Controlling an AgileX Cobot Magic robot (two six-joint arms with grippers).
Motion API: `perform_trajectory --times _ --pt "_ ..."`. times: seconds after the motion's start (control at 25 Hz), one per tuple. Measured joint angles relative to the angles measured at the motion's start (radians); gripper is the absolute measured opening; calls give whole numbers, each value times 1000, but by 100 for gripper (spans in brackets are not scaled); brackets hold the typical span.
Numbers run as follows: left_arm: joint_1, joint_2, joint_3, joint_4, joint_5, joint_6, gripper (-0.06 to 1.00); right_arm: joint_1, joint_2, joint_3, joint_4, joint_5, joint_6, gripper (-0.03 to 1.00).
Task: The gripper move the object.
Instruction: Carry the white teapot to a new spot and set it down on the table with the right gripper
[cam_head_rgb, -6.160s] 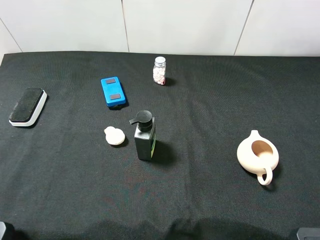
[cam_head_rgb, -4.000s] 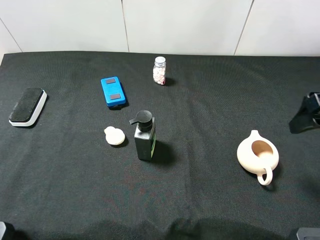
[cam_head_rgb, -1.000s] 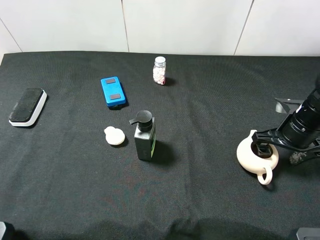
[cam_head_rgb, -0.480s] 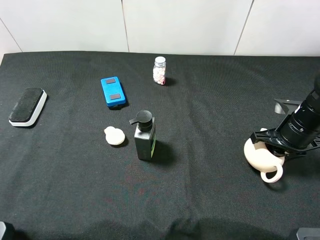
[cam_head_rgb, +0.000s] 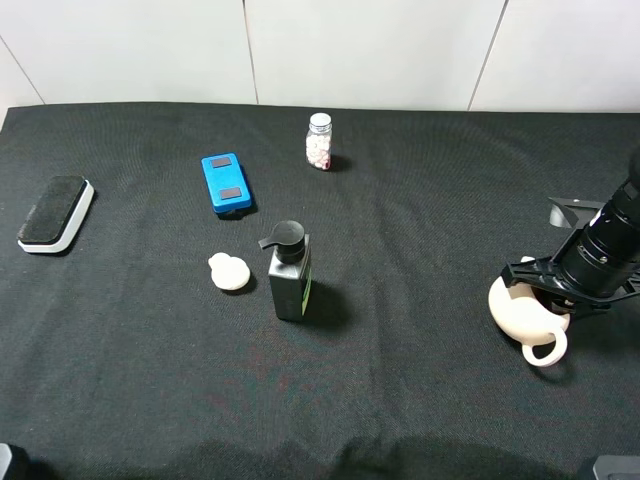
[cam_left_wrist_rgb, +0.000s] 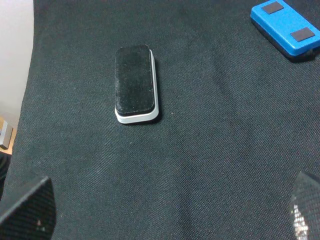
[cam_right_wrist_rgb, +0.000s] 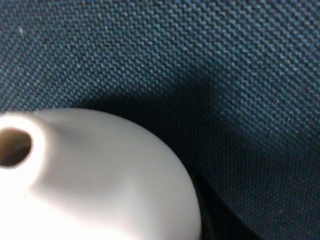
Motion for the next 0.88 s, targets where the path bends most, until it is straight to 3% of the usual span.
perform_trajectory --times 0.88 --pt "0 0 0 0 0 0 99 0 -162 -21 -2 150 27 9"
